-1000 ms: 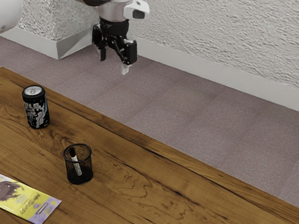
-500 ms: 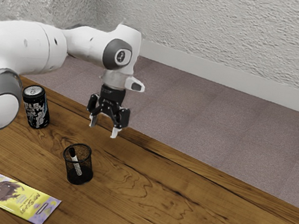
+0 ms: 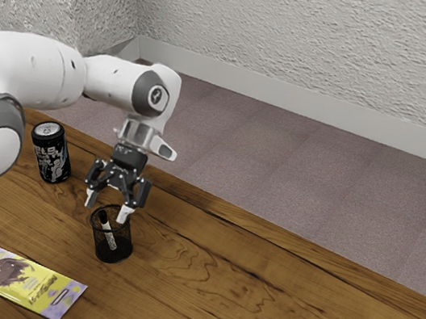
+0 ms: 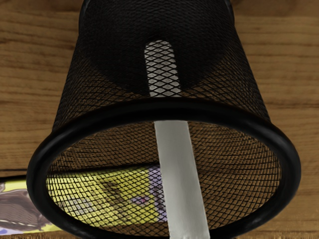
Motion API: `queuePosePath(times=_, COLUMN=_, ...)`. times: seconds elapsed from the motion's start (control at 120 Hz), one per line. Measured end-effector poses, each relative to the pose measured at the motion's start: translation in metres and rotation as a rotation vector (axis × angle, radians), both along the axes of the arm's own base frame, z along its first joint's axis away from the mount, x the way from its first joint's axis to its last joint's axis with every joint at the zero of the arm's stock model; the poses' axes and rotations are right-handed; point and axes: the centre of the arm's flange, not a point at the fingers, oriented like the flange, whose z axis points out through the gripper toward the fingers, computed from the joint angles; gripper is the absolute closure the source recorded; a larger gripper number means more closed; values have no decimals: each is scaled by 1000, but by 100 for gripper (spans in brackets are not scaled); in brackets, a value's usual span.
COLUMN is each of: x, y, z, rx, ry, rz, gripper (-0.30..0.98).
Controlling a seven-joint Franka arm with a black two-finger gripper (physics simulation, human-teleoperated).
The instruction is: Take the marker out of the pen holder and place it to the left of the pen holder.
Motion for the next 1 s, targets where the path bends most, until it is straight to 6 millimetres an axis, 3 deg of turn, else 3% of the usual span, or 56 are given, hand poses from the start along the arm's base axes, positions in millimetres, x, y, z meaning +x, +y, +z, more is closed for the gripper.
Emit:
queuePosePath(times=0.183, x=-1, y=-3, z=-6, rx=5, ry=21, rz=-7, gripper=26)
queuePosePath(times=0.342, x=-1, y=-7, z=-6, rx=12, ry=25, rz=-3, gripper=20)
queuePosePath(times=0.408, x=1, y=-9, z=-2, rx=12, ry=18, rz=-2, gripper=37)
queuePosePath(times=0.492, x=1, y=-10, z=0, rx=12, ry=17, rz=0, gripper=47)
queuePosePath(times=0.867, x=-15, y=-16, z=6, rx=7, ry=46, rz=3, gripper=54)
queuePosePath(times=1.0, x=-16, y=-18, z=6, rx=14, ry=50, rz=2, gripper=65)
